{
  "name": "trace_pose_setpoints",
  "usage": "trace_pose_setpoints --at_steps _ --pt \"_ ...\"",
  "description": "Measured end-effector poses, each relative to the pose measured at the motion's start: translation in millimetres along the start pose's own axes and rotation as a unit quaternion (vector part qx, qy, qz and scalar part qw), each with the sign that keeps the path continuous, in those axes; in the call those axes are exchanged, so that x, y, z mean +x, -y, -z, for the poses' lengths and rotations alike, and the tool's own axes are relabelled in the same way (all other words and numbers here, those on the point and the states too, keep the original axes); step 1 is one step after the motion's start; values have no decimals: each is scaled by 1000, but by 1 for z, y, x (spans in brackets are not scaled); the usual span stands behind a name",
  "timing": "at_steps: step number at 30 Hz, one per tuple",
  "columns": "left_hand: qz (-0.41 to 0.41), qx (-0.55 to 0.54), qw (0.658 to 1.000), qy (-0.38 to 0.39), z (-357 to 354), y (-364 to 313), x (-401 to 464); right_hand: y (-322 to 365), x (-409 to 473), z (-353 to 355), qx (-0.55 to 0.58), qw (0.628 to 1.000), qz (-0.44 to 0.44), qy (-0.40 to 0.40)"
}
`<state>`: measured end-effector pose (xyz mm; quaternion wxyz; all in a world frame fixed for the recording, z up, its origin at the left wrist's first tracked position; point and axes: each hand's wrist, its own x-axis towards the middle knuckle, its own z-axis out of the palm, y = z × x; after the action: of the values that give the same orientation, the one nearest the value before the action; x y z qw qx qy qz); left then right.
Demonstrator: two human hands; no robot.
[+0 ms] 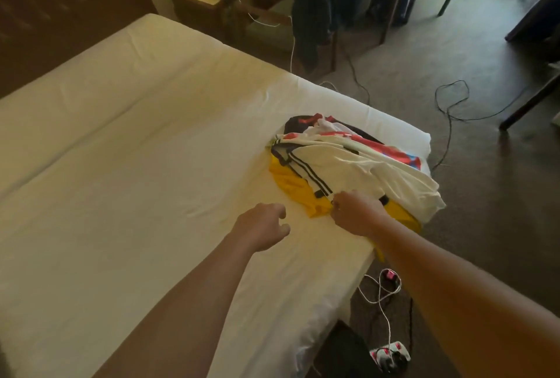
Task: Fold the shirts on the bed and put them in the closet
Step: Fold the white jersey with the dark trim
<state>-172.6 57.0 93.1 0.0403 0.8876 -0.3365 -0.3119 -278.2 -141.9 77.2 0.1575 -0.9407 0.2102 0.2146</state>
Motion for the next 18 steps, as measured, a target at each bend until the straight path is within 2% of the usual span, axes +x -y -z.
trace_pose_setpoints --at_steps 7,14,18 --pt "50 -40 998 20 8 -21 148 -69 142 12 47 998 -43 26" --pt "91 -66 992 52 -4 -8 252 -92 244 -15 145 986 -74 33" --pt "109 -76 989 66 -20 1 277 -105 265 -44 98 991 -94 17"
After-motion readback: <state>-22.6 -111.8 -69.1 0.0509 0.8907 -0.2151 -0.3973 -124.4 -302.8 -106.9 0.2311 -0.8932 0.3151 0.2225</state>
